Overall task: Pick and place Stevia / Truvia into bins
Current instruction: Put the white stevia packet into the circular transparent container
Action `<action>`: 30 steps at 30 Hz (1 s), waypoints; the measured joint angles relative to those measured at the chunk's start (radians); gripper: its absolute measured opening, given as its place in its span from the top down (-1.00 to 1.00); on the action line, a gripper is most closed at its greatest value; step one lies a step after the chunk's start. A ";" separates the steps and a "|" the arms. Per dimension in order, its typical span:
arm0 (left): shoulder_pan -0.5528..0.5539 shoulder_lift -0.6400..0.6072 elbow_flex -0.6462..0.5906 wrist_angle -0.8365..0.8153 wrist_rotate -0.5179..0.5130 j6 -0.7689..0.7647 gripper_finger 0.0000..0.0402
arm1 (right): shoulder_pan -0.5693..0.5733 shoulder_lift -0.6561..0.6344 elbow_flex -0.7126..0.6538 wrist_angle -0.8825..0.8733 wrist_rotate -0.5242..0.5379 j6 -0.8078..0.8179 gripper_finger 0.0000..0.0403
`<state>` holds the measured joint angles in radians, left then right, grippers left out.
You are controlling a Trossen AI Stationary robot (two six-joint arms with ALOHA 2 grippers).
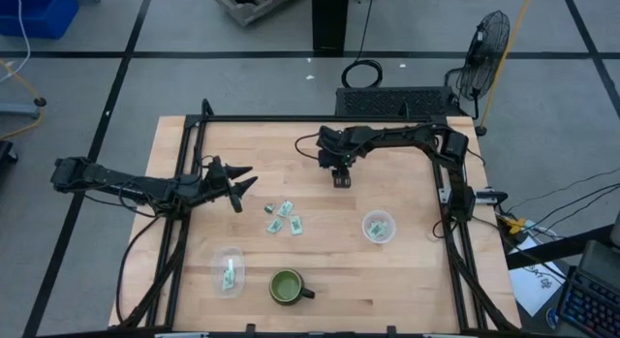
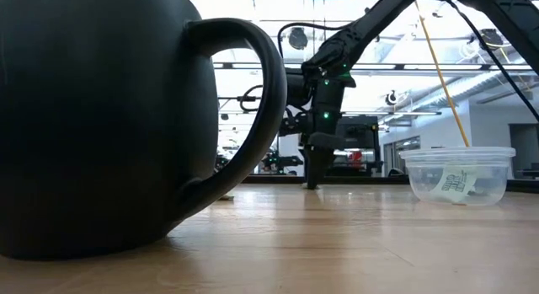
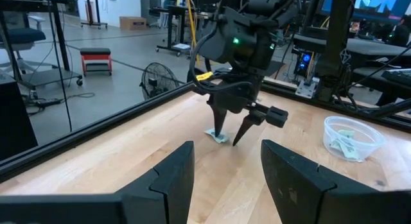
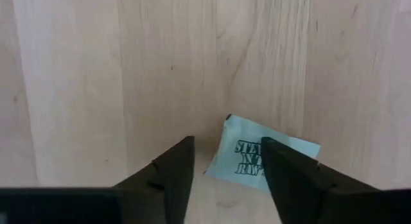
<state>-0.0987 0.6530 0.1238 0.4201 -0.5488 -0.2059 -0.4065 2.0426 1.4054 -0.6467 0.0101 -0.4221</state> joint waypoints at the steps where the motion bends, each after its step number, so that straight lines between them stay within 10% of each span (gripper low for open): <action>1: 0.000 0.000 0.000 0.000 0.000 0.000 0.08 | 0.000 0.000 -0.004 -0.002 0.000 0.010 0.17; 12: 0.000 0.000 0.000 0.000 0.000 0.000 0.08 | 0.098 -0.063 -0.016 -0.037 0.040 0.094 0.95; 30: 0.000 0.000 0.000 0.000 0.000 0.000 0.08 | 0.560 -0.428 -0.011 -0.364 0.227 0.776 0.97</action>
<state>-0.0989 0.6533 0.1238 0.4202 -0.5484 -0.2061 0.1537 1.6150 1.3940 -1.0111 0.2367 0.3534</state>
